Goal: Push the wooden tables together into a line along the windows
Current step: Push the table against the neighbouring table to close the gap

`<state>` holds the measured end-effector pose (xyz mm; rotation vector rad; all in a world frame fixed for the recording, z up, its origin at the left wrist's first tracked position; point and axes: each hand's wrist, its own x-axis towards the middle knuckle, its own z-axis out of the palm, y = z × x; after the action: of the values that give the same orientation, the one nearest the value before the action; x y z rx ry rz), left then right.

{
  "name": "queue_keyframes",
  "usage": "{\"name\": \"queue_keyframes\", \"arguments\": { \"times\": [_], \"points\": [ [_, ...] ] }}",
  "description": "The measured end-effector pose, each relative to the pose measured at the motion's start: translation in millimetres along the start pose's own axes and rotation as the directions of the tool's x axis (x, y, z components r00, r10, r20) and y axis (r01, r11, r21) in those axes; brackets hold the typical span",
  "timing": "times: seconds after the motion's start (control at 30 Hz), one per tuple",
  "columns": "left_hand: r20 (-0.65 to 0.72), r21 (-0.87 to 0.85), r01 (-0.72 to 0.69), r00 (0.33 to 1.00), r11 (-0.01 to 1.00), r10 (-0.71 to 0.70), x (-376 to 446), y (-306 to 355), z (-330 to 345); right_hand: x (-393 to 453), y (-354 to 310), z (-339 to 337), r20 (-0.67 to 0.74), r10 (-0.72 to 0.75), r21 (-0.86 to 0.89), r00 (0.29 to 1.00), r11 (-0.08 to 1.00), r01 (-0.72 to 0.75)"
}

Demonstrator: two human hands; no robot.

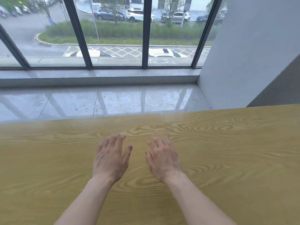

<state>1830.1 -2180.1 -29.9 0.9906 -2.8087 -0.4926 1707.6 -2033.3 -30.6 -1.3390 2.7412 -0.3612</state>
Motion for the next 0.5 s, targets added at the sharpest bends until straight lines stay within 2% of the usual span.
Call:
{"name": "queue_keyframes", "arguments": {
  "times": [0.23, 0.5],
  "points": [
    [0.012, -0.012, -0.031, 0.999, 0.999, 0.031, -139, 0, 6, -136, -26, 7, 0.026, 0.054, 0.009, 0.998, 0.999, -0.054],
    [0.082, -0.004, -0.056, 0.995, 0.998, 0.056, -229, -2, 66, -223, -24, 63, 0.045, 0.064, 0.019, 0.997, 0.998, -0.065]
  ]
}}
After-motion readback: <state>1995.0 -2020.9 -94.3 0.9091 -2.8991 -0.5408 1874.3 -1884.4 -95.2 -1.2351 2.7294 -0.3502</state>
